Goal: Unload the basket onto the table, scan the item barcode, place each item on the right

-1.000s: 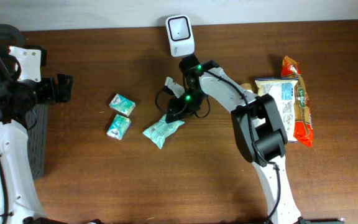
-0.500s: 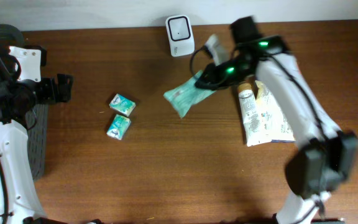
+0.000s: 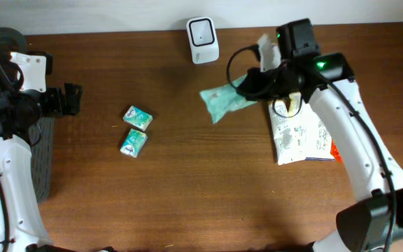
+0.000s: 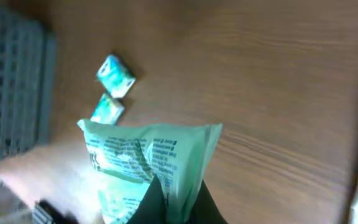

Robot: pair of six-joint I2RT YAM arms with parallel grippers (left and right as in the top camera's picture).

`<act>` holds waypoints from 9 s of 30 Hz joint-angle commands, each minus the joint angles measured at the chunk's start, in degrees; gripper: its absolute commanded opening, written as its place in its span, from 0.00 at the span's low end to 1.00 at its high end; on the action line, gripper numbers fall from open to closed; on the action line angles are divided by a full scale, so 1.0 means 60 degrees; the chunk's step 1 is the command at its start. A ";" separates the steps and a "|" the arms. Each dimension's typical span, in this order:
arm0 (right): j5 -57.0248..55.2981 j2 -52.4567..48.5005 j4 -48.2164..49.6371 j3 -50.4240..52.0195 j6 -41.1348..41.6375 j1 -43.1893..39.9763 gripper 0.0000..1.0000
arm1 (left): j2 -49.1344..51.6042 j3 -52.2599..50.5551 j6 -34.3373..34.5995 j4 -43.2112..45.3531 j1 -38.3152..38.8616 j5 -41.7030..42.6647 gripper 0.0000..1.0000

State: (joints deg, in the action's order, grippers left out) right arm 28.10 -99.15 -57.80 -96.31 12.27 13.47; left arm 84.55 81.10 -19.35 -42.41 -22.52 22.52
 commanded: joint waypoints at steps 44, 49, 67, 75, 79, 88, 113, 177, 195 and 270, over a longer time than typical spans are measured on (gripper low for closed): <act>-1.0550 -0.6397 1.5038 -0.1596 -1.2976 0.2827 0.04 | -0.0036 -0.0011 -0.0113 0.0011 -0.0026 0.0102 0.99; -1.1249 -0.5836 1.5030 -0.1596 -1.1901 0.3191 0.04 | -0.0036 -0.0011 -0.0113 0.0011 -0.0026 0.0102 0.99; -0.5796 0.1217 -0.1716 -0.1592 0.0437 0.2412 0.04 | -0.0040 -0.0011 -0.0113 0.0011 -0.0026 0.0102 0.99; -0.4929 0.0557 -0.2703 0.0900 0.0452 -0.0750 0.04 | -0.0036 -0.0011 -0.0117 0.0011 -0.0026 0.0102 0.99; -0.4929 0.0357 -0.1362 0.2557 0.0517 -0.2007 0.04 | -0.0040 -0.0011 -0.0113 0.0007 -0.0026 0.0102 0.99; -0.3821 0.0357 0.0022 0.2987 0.0342 -0.3435 0.72 | -0.0040 -0.0011 -0.0113 0.0011 -0.0026 0.0102 0.99; -0.2630 -0.4146 0.7308 0.1464 0.5657 0.5195 0.68 | -0.0036 -0.0011 -0.0113 0.0011 -0.0026 0.0102 0.99; 0.0393 -0.4462 0.0820 0.0106 -0.5184 0.1865 0.50 | -0.0040 -0.0011 -0.0117 0.0007 -0.0026 0.0102 0.99; 0.7107 -0.4211 -0.0590 0.0561 -0.4215 0.1479 0.04 | -0.0036 -0.0011 -0.0117 0.0007 -0.0026 0.0102 0.99; -0.6313 -0.3603 0.1253 -0.4736 -0.1741 0.2444 0.04 | -0.0036 -0.0011 -0.0117 -0.0022 -0.0026 0.0102 0.99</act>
State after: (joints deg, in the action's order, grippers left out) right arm -18.00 -131.90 -42.68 -123.83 -8.23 28.21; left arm 84.55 81.10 -19.35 -42.76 -22.52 22.55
